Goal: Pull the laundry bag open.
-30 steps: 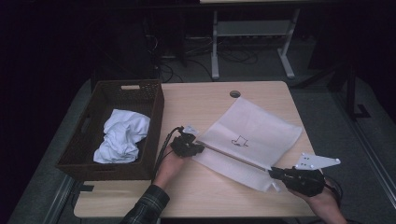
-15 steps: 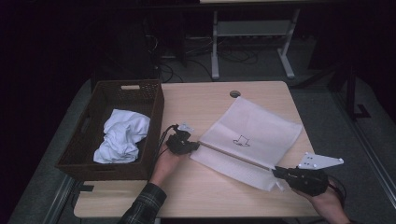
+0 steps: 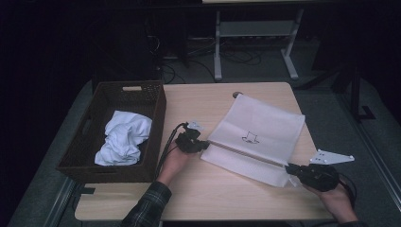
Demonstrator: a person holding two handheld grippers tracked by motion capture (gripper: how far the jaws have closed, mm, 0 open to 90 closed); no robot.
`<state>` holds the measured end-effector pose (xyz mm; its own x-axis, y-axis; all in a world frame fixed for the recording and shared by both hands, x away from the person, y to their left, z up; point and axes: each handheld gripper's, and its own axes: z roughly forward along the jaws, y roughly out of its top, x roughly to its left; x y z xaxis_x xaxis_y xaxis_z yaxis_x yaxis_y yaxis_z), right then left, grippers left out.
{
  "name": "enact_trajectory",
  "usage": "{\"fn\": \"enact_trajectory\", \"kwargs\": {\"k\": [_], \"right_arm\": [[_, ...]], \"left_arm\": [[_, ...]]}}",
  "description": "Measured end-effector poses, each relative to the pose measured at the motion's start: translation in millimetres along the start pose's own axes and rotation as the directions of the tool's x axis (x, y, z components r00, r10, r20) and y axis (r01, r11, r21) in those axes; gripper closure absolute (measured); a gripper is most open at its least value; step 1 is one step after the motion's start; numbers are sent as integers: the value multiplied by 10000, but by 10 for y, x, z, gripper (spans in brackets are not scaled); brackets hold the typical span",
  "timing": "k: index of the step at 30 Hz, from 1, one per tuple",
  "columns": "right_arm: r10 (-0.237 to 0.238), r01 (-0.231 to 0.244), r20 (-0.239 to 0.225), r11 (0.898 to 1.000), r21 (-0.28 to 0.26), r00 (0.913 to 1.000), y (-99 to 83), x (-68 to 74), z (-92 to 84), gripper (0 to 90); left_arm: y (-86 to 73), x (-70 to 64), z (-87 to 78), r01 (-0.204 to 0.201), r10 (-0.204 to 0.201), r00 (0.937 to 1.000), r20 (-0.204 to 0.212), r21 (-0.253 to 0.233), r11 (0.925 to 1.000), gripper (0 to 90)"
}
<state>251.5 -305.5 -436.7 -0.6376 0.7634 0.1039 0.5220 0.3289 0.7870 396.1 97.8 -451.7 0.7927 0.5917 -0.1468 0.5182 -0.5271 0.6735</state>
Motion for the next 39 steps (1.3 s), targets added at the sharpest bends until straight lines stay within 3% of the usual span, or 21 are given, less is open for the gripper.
{"fn": "enact_trajectory", "kwargs": {"k": [8,15,31,32,34,35,39], "right_arm": [[569,-583,575,9980,232,9967,-100,-214,13,816],[1087,-1146,1385,9928,350,9844,-193,-422,-17,804],[1390,-1584,2262,9849,702,9641,-291,-598,11,762],[1424,-1630,2280,9839,740,9632,-294,-603,17,747],[1465,-1685,2326,9827,776,9615,-299,-602,28,705],[1487,-1704,2347,9825,750,9606,-299,-599,30,667],[1563,-1722,2227,9836,536,9623,-275,-571,30,479]], "left_arm": [[224,25,228,-208,208,9991,378,-8,9998,869],[369,-17,474,-264,269,9969,739,-70,9996,869],[527,-52,709,-164,172,9936,1119,-78,9998,857],[534,-58,715,-178,185,9934,1136,-73,9998,839],[547,-70,719,-270,281,9933,1118,-112,9996,720],[551,-78,717,-268,285,9937,1087,-171,9995,720],[561,-95,679,-357,389,9944,985,-341,9988,451]]}}
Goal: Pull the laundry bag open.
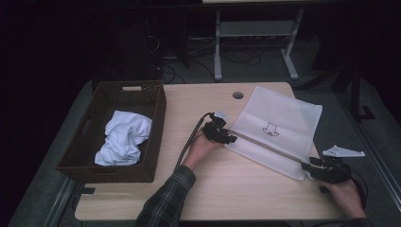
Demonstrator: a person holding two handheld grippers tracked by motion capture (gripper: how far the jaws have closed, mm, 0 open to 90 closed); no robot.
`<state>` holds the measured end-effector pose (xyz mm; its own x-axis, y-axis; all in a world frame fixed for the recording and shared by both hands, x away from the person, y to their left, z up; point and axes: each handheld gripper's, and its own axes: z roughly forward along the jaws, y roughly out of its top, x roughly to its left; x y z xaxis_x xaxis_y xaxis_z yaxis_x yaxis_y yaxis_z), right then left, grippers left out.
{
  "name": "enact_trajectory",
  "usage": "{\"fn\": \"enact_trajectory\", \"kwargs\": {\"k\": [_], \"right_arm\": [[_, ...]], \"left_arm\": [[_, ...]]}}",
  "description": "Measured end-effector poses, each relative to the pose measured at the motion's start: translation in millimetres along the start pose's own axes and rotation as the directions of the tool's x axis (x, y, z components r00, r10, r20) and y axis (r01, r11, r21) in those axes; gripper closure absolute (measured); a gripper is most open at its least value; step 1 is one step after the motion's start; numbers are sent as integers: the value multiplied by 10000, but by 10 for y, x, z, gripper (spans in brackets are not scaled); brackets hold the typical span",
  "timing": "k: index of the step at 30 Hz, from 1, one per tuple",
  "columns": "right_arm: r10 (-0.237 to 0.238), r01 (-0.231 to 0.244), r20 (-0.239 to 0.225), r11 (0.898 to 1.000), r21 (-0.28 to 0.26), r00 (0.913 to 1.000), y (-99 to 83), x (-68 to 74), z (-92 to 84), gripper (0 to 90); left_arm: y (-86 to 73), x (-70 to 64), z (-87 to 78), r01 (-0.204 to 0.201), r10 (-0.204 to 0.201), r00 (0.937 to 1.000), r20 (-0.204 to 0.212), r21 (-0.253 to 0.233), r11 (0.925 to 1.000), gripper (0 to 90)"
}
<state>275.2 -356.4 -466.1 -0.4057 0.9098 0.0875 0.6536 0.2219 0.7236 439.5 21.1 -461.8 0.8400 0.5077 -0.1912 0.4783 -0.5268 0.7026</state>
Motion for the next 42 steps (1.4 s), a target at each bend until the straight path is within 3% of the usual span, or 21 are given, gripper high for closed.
{"fn": "enact_trajectory", "kwargs": {"k": [5,8,11,17,27,30,37,42], "right_arm": [[-18,18,-119,10000,-70,9999,6,26,14,353],[162,-176,-209,9976,-676,9997,16,38,-19,259],[-2,-23,-298,9964,-853,9996,15,61,-21,219],[-258,216,-523,9966,-795,9983,30,122,13,157],[-791,732,-828,9947,-724,9934,65,242,43,145],[-1188,1129,-955,9915,-651,9883,79,300,76,144],[-1426,1356,-1184,9886,-652,9827,101,397,102,144],[-1677,1578,-1558,9847,-745,9734,143,489,131,146]], "left_arm": [[-3,-32,-76,-317,315,9993,-211,-106,9994,297],[-31,-53,-136,-512,504,9978,-424,-172,9985,194],[-81,-75,-179,-618,615,9964,-575,-21,9981,143],[-198,-105,-296,-681,683,9951,-720,52,9977,139],[-467,-164,-573,-293,283,9952,-932,-92,9995,139],[-555,-239,-700,-312,291,9949,-967,-203,9993,139],[-696,-373,-871,-376,336,9937,-1073,-358,9987,140],[-838,-477,-1013,-328,271,9934,-1115,-492,9982,140]]}}
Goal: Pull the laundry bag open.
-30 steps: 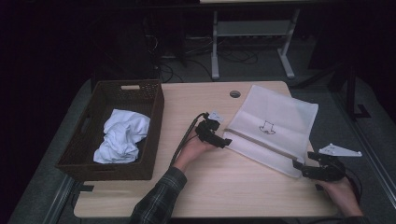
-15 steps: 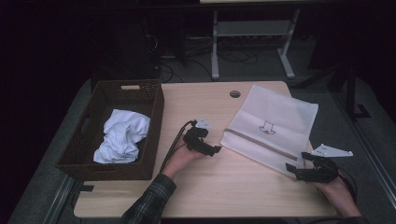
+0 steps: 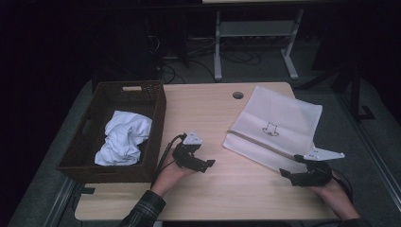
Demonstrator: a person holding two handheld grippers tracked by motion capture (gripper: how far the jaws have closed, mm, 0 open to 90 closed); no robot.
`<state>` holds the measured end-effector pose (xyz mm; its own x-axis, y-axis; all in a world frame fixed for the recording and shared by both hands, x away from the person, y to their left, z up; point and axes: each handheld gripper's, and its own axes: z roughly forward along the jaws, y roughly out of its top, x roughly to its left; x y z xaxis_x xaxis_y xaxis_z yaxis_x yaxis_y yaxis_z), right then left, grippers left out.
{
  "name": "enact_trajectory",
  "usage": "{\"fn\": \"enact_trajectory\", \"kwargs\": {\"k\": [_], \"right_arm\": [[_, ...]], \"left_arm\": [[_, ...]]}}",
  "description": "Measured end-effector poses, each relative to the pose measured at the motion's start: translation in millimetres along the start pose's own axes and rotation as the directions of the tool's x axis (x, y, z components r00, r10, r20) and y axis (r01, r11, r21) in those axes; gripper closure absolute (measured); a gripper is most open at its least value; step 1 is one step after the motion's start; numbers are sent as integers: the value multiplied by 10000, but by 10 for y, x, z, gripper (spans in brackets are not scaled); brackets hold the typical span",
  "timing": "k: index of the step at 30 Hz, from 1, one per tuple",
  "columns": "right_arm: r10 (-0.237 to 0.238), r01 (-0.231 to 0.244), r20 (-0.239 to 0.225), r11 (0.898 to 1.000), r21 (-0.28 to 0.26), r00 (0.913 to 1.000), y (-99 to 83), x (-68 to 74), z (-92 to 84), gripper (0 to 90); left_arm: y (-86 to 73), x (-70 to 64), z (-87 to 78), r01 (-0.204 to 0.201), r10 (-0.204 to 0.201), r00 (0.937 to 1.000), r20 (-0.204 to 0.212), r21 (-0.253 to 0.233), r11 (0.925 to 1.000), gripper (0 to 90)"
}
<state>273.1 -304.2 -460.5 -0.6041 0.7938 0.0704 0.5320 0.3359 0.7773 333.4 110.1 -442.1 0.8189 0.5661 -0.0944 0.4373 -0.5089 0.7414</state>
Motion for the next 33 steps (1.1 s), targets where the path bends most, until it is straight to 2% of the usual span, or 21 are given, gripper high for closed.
{"fn": "enact_trajectory", "kwargs": {"k": [5,8,11,20,28,33], "right_arm": [[-222,222,-237,9998,-21,9995,57,48,52,146],[-545,548,-339,9985,79,9979,120,98,121,146],[-618,623,-488,9980,75,9969,152,123,158,146],[-1254,1284,-1126,9915,192,9857,287,301,317,144],[-1455,1504,-1483,9884,221,9782,360,369,419,138],[-1542,1594,-1623,9870,199,9746,395,411,461,137]], "left_arm": [[-83,-54,-89,-58,59,9999,-82,49,10000,140],[-155,-77,-138,42,-41,9999,-133,76,10000,140],[-219,-106,-182,58,-55,9998,-184,158,9999,140],[-388,-152,-333,155,-141,9990,-423,347,9993,140],[-521,-153,-487,274,-237,9977,-636,575,9980,140],[-540,-175,-526,273,-236,9984,-522,706,9971,142]]}}
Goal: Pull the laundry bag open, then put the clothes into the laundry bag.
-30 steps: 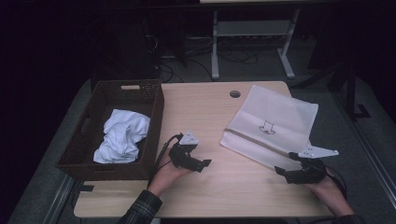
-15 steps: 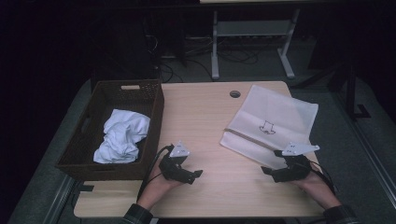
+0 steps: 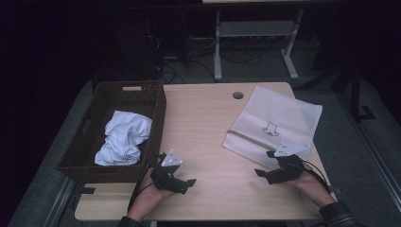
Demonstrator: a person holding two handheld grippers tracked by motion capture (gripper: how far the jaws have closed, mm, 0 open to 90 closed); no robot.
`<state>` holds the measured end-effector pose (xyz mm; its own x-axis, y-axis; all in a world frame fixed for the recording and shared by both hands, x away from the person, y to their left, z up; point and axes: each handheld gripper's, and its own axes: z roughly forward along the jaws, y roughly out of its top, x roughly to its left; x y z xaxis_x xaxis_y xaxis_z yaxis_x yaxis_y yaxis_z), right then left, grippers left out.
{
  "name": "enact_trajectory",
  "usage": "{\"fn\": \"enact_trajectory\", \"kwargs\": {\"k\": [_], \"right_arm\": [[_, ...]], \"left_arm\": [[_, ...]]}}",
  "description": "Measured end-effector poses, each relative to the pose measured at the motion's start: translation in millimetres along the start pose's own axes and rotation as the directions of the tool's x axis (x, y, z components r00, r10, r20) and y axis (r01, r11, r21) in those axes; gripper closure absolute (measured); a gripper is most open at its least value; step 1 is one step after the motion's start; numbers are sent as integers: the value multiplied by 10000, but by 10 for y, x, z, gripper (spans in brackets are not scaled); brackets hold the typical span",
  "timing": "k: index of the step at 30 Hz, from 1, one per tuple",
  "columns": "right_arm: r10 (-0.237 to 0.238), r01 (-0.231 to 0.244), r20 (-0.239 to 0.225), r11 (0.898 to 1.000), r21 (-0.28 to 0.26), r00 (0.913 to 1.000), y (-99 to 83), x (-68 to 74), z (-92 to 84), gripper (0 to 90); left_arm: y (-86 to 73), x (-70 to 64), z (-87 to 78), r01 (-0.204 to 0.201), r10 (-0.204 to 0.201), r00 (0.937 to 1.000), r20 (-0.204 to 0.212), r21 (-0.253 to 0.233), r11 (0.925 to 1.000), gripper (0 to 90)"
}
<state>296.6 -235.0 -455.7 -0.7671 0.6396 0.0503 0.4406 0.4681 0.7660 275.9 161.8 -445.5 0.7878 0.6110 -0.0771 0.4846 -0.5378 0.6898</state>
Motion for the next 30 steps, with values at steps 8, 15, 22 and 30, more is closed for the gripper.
{"fn": "enact_trajectory", "kwargs": {"k": [8,15,22,30], "right_arm": [[-239,241,-179,9997,102,9996,52,36,72,137],[-319,323,-205,9993,179,9993,56,48,97,137],[-318,321,-166,9994,159,9994,55,42,89,136],[-344,347,-122,9992,211,9993,51,48,95,135]], "left_arm": [[58,-5,-98,11,-20,9995,316,292,9996,142],[146,16,-156,-74,60,9989,464,292,9995,144],[217,26,-189,-171,164,9991,393,169,9997,143],[303,45,-259,-226,229,9984,522,-53,9997,144]]}}
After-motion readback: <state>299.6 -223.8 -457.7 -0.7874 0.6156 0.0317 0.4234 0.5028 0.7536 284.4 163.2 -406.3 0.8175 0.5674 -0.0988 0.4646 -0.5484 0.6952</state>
